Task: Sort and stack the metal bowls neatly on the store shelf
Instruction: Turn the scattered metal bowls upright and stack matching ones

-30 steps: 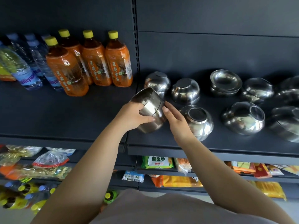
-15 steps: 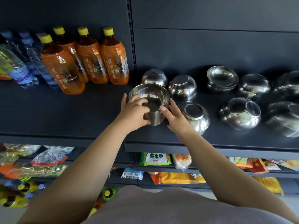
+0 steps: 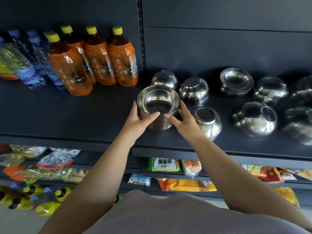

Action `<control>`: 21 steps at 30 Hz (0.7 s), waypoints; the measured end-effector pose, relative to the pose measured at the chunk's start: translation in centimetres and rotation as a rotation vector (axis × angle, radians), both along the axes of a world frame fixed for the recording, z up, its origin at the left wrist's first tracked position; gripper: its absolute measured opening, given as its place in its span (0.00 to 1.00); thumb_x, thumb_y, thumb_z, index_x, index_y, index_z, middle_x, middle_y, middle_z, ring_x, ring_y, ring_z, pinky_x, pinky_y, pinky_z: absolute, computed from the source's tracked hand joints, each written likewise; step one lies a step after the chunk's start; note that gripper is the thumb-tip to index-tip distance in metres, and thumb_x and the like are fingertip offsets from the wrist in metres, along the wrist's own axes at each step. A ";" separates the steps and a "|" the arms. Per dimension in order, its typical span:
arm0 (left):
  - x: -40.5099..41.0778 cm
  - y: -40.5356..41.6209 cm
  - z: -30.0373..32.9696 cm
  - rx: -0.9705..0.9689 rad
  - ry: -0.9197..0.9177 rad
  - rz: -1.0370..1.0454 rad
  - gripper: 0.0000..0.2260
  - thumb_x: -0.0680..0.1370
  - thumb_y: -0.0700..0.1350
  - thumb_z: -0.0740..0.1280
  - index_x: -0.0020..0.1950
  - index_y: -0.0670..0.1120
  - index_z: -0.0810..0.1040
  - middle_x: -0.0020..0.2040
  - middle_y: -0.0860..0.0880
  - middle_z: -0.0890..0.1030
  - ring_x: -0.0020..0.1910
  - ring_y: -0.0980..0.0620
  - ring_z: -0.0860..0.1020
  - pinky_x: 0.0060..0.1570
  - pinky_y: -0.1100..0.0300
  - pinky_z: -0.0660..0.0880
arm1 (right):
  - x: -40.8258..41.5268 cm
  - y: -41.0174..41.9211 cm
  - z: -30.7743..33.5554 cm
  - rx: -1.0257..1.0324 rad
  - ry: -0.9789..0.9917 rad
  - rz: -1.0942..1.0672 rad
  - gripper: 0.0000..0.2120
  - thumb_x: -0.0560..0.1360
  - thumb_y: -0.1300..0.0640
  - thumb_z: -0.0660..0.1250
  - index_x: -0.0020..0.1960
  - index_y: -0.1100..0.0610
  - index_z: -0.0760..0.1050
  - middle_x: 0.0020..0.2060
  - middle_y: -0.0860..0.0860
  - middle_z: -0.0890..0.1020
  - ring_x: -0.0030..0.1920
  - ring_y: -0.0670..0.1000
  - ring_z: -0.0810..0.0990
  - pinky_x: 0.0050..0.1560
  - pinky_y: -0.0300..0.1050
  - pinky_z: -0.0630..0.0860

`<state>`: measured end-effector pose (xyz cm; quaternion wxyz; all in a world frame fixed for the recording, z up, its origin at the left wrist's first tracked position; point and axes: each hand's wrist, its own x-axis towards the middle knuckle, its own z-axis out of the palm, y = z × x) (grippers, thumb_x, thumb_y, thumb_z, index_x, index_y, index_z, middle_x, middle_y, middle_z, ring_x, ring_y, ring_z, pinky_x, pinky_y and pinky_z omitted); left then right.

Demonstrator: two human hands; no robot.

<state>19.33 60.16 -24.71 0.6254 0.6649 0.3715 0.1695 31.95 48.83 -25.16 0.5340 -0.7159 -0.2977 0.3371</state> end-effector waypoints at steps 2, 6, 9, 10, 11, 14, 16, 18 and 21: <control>0.2 0.1 -0.5 -0.016 -0.041 0.011 0.54 0.56 0.67 0.76 0.75 0.53 0.56 0.72 0.53 0.66 0.70 0.56 0.65 0.71 0.51 0.62 | 0.1 0.0 -0.2 -0.011 -0.042 -0.029 0.43 0.70 0.43 0.70 0.77 0.51 0.52 0.73 0.49 0.65 0.75 0.48 0.59 0.73 0.46 0.59; 0.4 0.5 -0.9 -0.025 -0.053 0.053 0.53 0.55 0.71 0.74 0.74 0.54 0.59 0.73 0.53 0.66 0.71 0.56 0.64 0.71 0.50 0.61 | -0.1 -0.3 -0.3 -0.001 -0.103 -0.064 0.42 0.70 0.44 0.70 0.77 0.53 0.54 0.72 0.50 0.68 0.74 0.48 0.61 0.68 0.41 0.61; 0.3 0.4 -0.8 -0.017 -0.040 0.052 0.53 0.54 0.73 0.72 0.74 0.55 0.59 0.73 0.53 0.65 0.71 0.55 0.64 0.71 0.50 0.62 | -0.5 -0.5 -0.4 0.018 -0.128 -0.084 0.38 0.71 0.47 0.71 0.75 0.53 0.57 0.71 0.48 0.69 0.72 0.48 0.63 0.64 0.38 0.61; 0.4 0.4 -0.7 -0.012 -0.030 0.052 0.53 0.54 0.74 0.71 0.74 0.56 0.59 0.73 0.53 0.65 0.71 0.54 0.64 0.71 0.49 0.62 | -0.6 -0.5 -0.4 0.021 -0.135 -0.088 0.38 0.71 0.47 0.71 0.75 0.53 0.58 0.71 0.48 0.69 0.72 0.48 0.63 0.64 0.38 0.61; 0.3 0.4 -0.5 -0.004 -0.017 0.049 0.53 0.53 0.74 0.70 0.74 0.56 0.59 0.73 0.53 0.65 0.71 0.54 0.64 0.70 0.49 0.63 | -0.7 -0.5 -0.4 0.021 -0.137 -0.091 0.38 0.71 0.47 0.71 0.75 0.53 0.58 0.71 0.48 0.68 0.72 0.49 0.63 0.64 0.38 0.62; 0.3 0.6 0.2 0.018 0.005 0.036 0.52 0.55 0.75 0.68 0.74 0.54 0.60 0.72 0.52 0.66 0.71 0.53 0.65 0.70 0.49 0.63 | -0.6 -0.4 -0.4 0.007 -0.103 -0.096 0.40 0.69 0.45 0.72 0.75 0.53 0.59 0.71 0.48 0.69 0.72 0.49 0.64 0.66 0.41 0.63; 0.2 0.9 0.8 0.011 0.010 0.041 0.44 0.64 0.69 0.68 0.75 0.52 0.59 0.73 0.51 0.65 0.71 0.52 0.65 0.70 0.48 0.64 | -0.3 -0.3 -0.3 0.003 -0.078 -0.091 0.41 0.67 0.44 0.73 0.74 0.54 0.60 0.69 0.49 0.70 0.71 0.48 0.65 0.70 0.48 0.64; 0.2 2.0 1.3 0.005 0.036 0.066 0.33 0.74 0.61 0.64 0.75 0.51 0.58 0.74 0.50 0.63 0.71 0.50 0.64 0.69 0.48 0.64 | -0.1 -0.3 0.0 -0.007 -0.073 -0.095 0.42 0.67 0.44 0.73 0.74 0.54 0.60 0.69 0.49 0.71 0.71 0.49 0.66 0.70 0.52 0.66; 0.6 4.2 2.5 0.022 0.057 0.096 0.22 0.78 0.57 0.59 0.71 0.50 0.66 0.70 0.49 0.69 0.68 0.50 0.67 0.68 0.47 0.65 | 0.7 0.0 0.7 0.012 -0.043 -0.148 0.38 0.69 0.47 0.73 0.74 0.53 0.61 0.69 0.49 0.71 0.70 0.47 0.66 0.70 0.50 0.66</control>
